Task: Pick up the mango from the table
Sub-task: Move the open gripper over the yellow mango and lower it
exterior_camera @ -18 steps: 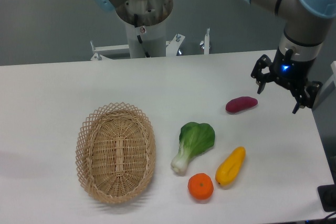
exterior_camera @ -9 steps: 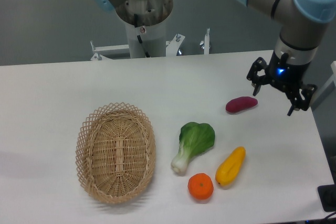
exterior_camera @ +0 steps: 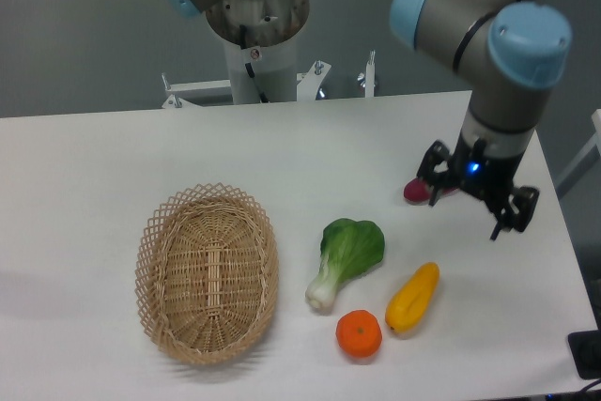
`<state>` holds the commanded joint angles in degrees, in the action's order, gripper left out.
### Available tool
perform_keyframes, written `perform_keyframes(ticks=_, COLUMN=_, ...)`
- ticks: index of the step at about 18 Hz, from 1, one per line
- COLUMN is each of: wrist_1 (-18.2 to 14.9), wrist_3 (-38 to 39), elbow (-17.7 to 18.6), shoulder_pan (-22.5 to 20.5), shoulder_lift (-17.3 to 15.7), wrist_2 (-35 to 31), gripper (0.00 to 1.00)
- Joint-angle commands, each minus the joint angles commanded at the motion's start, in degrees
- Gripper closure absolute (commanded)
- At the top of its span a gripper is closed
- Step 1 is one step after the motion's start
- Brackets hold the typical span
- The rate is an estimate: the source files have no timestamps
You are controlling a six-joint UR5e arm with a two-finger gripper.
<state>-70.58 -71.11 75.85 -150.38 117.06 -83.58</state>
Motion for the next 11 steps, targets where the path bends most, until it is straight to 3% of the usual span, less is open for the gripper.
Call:
perform_keyframes(ticks=7, wrist_1=3.9, wrist_3=0.1, elbow=-0.9, shoulder_pan=0.0, shoulder_lift=6.5, wrist_2=1.8, gripper=0.00)
perform_keyframes(ticks=11, wrist_1=10.9, wrist_3=0.3, elbow=0.5, shoulder_pan=0.2, shoulder_lift=8.8, wrist_2=1.8, gripper=0.00)
